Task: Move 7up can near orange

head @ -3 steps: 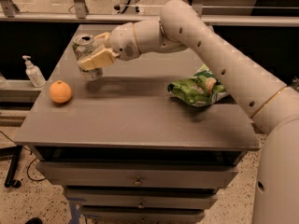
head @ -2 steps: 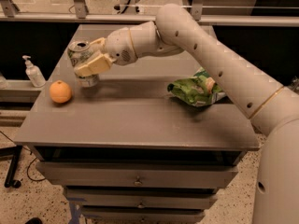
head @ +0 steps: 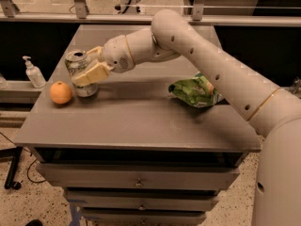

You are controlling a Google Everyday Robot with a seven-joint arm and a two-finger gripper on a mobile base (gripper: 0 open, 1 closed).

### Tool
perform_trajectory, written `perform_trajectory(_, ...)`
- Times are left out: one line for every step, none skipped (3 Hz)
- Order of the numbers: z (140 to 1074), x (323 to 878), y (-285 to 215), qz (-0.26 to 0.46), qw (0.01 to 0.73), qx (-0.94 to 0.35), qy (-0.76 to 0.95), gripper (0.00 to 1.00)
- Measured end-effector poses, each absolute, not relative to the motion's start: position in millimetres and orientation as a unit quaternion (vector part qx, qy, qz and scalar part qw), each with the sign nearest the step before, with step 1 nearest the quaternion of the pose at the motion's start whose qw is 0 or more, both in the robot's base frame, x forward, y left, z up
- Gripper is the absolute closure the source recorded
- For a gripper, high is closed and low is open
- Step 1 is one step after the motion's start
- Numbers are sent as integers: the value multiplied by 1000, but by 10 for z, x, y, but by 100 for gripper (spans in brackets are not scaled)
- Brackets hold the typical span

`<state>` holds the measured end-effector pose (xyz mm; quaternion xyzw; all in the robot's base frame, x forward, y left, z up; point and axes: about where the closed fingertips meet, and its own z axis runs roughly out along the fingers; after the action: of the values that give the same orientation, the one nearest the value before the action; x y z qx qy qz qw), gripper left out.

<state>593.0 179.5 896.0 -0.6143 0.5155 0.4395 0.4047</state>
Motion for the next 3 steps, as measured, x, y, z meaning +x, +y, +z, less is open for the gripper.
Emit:
perform_trajectory(8909, 5921, 1805, 435, 403, -618, 516, 59)
perform_trajectory(8877, 5921, 1807, 431, 403, -620, 517, 35)
perform_trajectory(8858, 5933, 1802, 428, 403, -621, 518, 13)
